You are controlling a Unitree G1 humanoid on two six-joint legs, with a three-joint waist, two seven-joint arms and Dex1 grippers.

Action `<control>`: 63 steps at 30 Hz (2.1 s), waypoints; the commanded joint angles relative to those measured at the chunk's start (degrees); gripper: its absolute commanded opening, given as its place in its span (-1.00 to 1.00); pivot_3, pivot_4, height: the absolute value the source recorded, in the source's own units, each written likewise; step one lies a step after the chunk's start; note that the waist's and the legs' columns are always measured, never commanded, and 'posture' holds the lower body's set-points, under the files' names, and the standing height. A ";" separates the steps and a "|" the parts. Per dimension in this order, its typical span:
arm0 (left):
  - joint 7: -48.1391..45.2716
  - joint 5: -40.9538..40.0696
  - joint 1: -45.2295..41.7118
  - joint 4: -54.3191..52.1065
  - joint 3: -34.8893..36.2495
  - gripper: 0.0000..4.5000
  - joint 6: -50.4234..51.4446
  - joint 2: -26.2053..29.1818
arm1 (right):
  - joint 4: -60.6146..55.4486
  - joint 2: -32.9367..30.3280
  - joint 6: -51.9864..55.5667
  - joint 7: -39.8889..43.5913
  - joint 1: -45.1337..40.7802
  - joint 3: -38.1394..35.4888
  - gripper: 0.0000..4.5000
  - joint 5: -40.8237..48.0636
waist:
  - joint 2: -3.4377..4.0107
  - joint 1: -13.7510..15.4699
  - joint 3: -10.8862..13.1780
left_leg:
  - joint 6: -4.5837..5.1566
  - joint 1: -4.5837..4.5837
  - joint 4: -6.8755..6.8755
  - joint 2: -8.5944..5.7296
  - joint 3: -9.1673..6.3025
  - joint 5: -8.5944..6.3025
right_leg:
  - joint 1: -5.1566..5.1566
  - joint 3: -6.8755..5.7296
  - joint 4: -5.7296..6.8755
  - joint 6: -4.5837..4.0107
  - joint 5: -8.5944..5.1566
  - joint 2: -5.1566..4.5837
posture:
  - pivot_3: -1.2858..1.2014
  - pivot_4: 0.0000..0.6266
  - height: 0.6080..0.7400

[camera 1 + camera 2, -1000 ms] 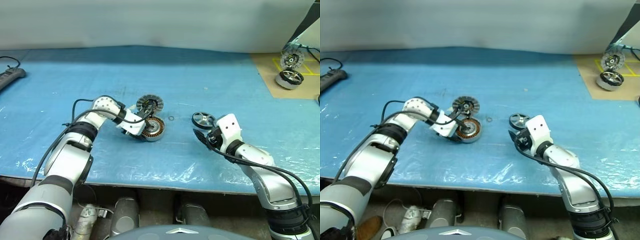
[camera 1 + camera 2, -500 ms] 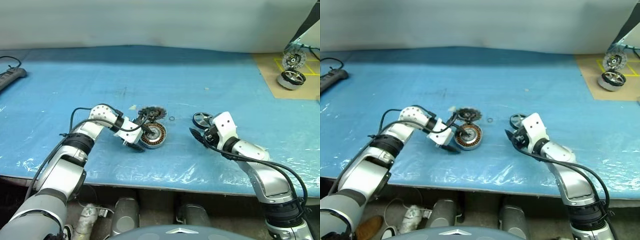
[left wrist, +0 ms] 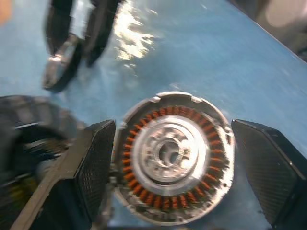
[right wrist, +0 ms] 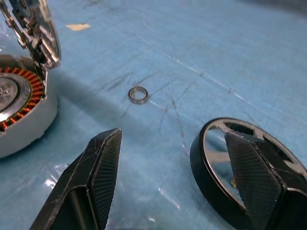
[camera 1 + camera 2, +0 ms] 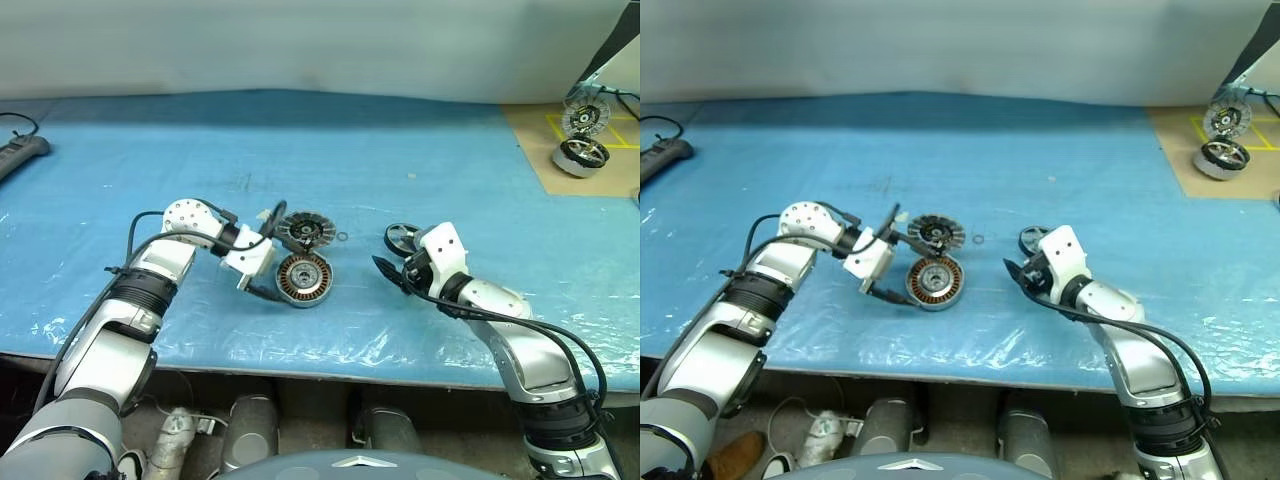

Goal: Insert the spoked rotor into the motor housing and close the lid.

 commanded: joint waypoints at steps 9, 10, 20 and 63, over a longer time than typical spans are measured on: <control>15.99 -10.05 17.11 -15.11 11.49 0.83 21.00 1.12 | 12.51 3.20 -6.48 3.94 -11.24 5.69 0.62 -1.63 | 0.00 -1.41 0.00 | 0.00 -0.01 -0.01 0.04 0.01 0.00 | -0.02 -0.02 0.02 -0.06 -0.03 0.04 | 0.03 -0.52 1.00; 17.10 -10.59 18.41 -15.97 12.39 0.83 22.44 1.38 | 14.16 3.43 -7.22 4.43 -12.26 6.41 0.62 -2.05 | 0.00 -1.39 0.00 | 0.00 -0.01 0.01 0.05 0.01 0.00 | -0.01 -0.02 0.03 -0.06 -0.03 0.04 | 0.03 -0.52 1.00; 20.56 -10.86 34.74 -22.14 15.58 0.83 21.41 2.75 | 29.92 8.24 -15.36 7.07 -20.32 9.94 0.62 -4.86 | -0.01 -1.66 0.01 | 0.03 -0.01 0.03 0.09 0.02 -0.01 | -0.02 -0.02 0.03 -0.08 -0.04 0.07 | 0.03 -0.52 1.00; 12.53 -12.23 37.12 -10.22 16.69 0.85 5.20 3.54 | 9.06 4.69 -1.70 9.43 -9.43 2.86 -0.76 0.40 | -0.10 -1.03 -0.05 | 0.20 0.29 -0.03 0.13 0.14 -0.13 | 0.15 0.08 0.06 -0.11 -0.06 0.09 | 0.03 -0.52 1.00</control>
